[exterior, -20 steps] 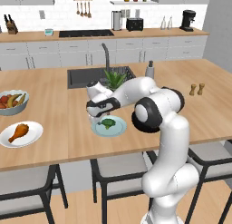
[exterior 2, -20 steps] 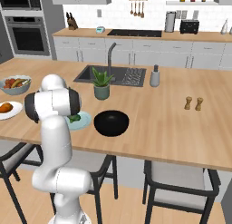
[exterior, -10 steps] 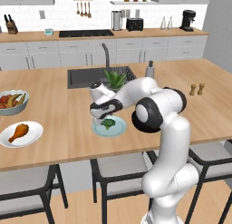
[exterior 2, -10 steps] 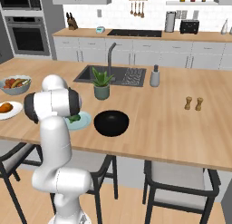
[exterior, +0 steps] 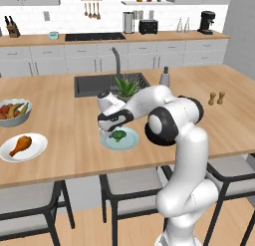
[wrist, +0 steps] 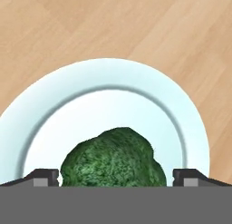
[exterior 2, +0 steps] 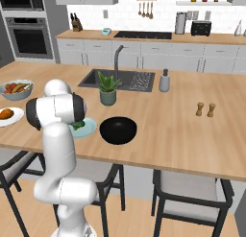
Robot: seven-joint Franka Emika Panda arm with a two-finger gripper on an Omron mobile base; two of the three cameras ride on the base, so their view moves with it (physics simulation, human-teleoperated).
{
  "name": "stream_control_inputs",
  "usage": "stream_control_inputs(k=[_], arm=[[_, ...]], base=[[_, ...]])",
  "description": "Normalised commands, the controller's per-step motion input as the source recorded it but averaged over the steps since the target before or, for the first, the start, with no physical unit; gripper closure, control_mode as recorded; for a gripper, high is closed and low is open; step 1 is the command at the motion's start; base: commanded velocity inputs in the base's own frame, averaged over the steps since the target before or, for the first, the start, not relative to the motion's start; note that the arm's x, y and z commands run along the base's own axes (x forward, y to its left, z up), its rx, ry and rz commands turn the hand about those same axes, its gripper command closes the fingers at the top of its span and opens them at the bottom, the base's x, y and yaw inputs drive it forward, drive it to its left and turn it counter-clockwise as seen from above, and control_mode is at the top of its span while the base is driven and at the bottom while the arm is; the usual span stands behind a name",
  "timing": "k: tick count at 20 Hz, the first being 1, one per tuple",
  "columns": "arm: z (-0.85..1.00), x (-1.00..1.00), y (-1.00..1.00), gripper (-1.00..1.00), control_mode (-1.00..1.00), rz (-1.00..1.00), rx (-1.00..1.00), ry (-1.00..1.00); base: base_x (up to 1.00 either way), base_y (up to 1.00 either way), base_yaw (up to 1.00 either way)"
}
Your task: Pick the chicken drumstick and broccoli from their plates and place them in the bowl. Then put the bowl in the fridge.
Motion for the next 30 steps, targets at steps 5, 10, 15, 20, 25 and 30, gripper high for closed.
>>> stream_control_inputs(k=[5, 10, 15, 20, 25, 30], arm=[[0.0, -0.12, -0.07, -1.0, -1.0, 0.0, 0.0, 0.0], [0.0, -0.19, -0.14, -1.0, -1.0, 0.0, 0.0, 0.0], [-0.01, -0.03, -0.21, -1.0, -1.0, 0.0, 0.0, 0.0], [-0.16, 0.0, -0.05, -1.0, -1.0, 0.0, 0.0, 0.0], [-0.15, 0.0, 0.0, -1.0, -1.0, 0.0, 0.0, 0.0], [-0.07, 0.07, 0.0, 1.0, -1.0, 0.0, 0.0, 0.0]], base=[[0.0, 0.0, 0.0], [0.0, 0.0, 0.0], [0.0, 0.0, 0.0], [0.0, 0.0, 0.0], [0.0, 0.0, 0.0], [0.0, 0.0, 0.0]])
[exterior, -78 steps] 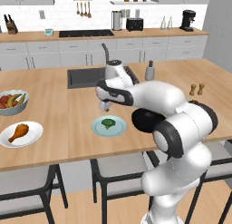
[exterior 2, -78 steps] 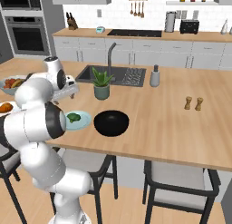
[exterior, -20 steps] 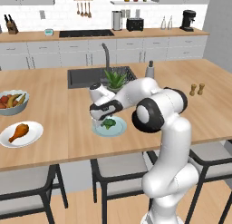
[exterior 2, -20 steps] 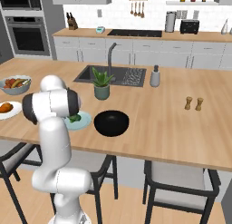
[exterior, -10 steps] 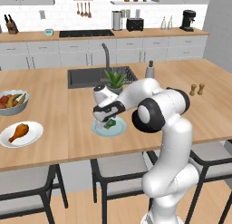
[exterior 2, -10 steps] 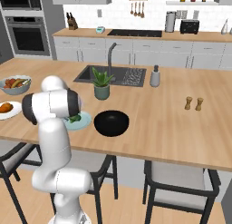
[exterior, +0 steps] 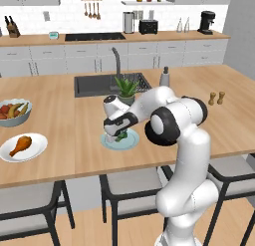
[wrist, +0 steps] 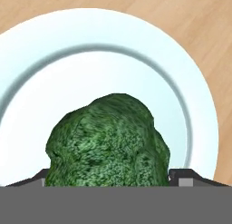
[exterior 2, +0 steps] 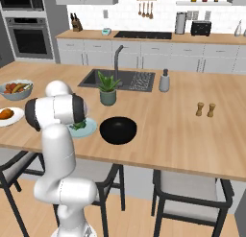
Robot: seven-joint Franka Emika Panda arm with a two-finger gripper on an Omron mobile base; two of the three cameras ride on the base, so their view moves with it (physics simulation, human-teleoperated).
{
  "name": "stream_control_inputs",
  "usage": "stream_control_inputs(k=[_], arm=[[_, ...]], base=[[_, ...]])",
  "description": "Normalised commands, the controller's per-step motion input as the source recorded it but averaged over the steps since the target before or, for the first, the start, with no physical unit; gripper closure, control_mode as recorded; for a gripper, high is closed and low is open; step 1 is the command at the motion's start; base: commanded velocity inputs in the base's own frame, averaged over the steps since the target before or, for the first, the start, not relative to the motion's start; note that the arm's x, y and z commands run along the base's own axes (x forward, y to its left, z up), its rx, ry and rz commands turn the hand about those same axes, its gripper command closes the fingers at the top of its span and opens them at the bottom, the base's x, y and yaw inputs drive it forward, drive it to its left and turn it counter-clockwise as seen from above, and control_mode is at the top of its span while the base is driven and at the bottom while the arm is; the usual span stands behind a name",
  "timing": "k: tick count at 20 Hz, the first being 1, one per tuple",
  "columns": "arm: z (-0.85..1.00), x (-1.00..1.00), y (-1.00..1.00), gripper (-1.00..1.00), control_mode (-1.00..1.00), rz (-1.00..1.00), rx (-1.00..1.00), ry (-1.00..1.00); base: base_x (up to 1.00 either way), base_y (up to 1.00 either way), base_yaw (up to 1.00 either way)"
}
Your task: Pick the chicken drumstick and broccoli from their plates and place them in the bowl. Then put the bowl in the fridge.
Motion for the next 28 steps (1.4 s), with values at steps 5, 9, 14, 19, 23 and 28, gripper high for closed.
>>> stream_control_inputs(k=[5, 9, 14, 19, 23, 28], arm=[[0.0, 0.0, 0.0, 1.0, -1.0, 0.0, 0.0, 0.0], [0.12, -0.33, -0.18, 1.0, -1.0, 0.0, 0.0, -0.01], [0.28, -0.63, -0.67, 1.0, -1.0, -0.02, 0.0, -0.12], [0.51, -0.65, -0.99, 1.0, -1.0, -0.03, 0.0, -0.09], [0.7, -0.18, -0.88, 1.0, -1.0, -0.14, 0.04, 0.0], [0.8, 0.0, -0.83, 1.0, -1.0, -0.14, 0.15, 0.06]], base=[[0.0, 0.0, 0.0], [0.0, 0.0, 0.0], [0.0, 0.0, 0.0], [0.0, 0.0, 0.0], [0.0, 0.0, 0.0], [0.0, 0.0, 0.0]])
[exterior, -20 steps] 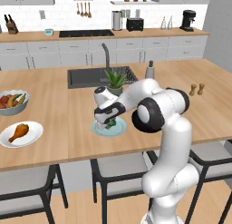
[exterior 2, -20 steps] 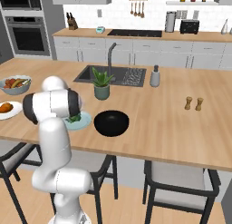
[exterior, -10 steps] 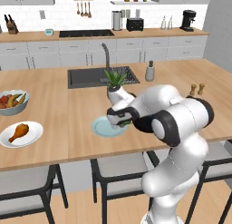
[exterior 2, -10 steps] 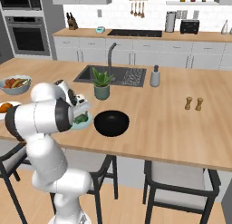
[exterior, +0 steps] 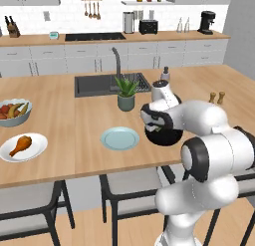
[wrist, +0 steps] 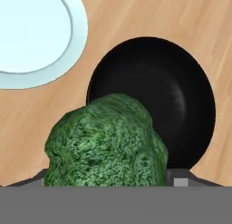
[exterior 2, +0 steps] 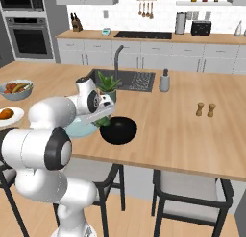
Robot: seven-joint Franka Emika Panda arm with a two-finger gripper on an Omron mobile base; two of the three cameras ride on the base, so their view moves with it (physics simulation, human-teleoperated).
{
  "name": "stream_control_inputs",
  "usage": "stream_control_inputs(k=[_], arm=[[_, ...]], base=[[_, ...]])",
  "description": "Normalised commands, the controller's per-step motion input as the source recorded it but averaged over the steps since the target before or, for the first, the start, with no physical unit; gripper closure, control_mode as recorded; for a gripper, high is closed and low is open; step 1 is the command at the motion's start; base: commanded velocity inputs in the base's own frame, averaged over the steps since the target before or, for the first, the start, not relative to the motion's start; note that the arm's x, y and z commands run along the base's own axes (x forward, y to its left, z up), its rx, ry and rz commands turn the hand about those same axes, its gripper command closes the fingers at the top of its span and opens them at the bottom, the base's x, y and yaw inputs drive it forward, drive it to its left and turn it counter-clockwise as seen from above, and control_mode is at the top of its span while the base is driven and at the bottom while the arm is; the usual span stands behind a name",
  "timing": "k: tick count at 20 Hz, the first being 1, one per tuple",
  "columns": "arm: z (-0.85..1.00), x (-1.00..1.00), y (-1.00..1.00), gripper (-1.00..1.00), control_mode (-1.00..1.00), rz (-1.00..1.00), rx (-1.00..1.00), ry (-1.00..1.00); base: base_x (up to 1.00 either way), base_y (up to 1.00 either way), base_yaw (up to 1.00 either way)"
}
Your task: Pick the chicken drumstick and broccoli from their plates and place them in the bowl. Then put the bowl in the fridge.
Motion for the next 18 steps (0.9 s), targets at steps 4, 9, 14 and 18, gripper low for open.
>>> stream_control_inputs(k=[4, 9, 14, 18], arm=[[0.22, 0.0, -0.75, 1.0, -1.0, -0.12, 0.24, 0.12], [-0.08, 0.04, -0.1, 1.0, -1.0, -0.09, 0.14, 0.2], [-0.34, 0.14, 0.0, 1.0, -1.0, -0.05, 0.06, 0.14], [-0.44, 0.12, 0.0, 1.0, -1.0, 0.0, 0.01, 0.06]], base=[[0.0, 0.0, 0.0], [0.0, 0.0, 0.0], [0.0, 0.0, 0.0], [0.0, 0.0, 0.0]])
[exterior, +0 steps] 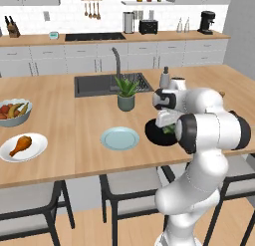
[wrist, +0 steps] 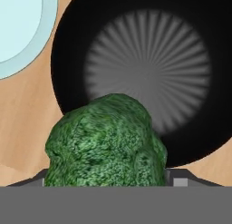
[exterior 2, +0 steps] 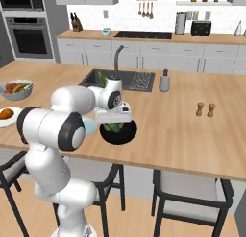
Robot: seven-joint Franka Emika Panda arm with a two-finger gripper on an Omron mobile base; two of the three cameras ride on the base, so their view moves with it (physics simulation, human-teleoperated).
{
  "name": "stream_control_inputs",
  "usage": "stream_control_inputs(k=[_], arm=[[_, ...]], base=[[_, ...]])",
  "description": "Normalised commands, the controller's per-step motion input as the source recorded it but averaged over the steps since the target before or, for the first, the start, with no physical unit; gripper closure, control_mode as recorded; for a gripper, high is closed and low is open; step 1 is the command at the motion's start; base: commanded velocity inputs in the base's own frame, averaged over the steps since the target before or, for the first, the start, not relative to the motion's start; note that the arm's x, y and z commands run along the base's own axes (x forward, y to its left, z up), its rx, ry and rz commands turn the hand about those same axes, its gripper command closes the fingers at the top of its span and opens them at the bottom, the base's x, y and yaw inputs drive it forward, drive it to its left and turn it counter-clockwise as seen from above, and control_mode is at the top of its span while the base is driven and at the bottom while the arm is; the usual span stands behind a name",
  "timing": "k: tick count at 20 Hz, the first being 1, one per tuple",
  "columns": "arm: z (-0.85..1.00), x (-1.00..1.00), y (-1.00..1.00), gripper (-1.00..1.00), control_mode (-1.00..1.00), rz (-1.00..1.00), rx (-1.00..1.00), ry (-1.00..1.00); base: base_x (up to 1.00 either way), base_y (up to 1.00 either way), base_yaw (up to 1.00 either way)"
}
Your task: Pick the chicken drumstick and broccoli from their plates and place them in the bowl. Then put the bowl in the fridge.
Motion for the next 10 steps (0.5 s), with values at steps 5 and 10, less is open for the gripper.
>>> stream_control_inputs(k=[5, 10], arm=[[-0.27, 0.25, 0.0, 1.0, -1.0, 0.0, 0.0, 0.0], [-0.27, 0.41, -0.01, 1.0, -1.0, 0.0, 0.0, 0.0]], base=[[0.0, 0.0, 0.0], [0.0, 0.0, 0.0]])
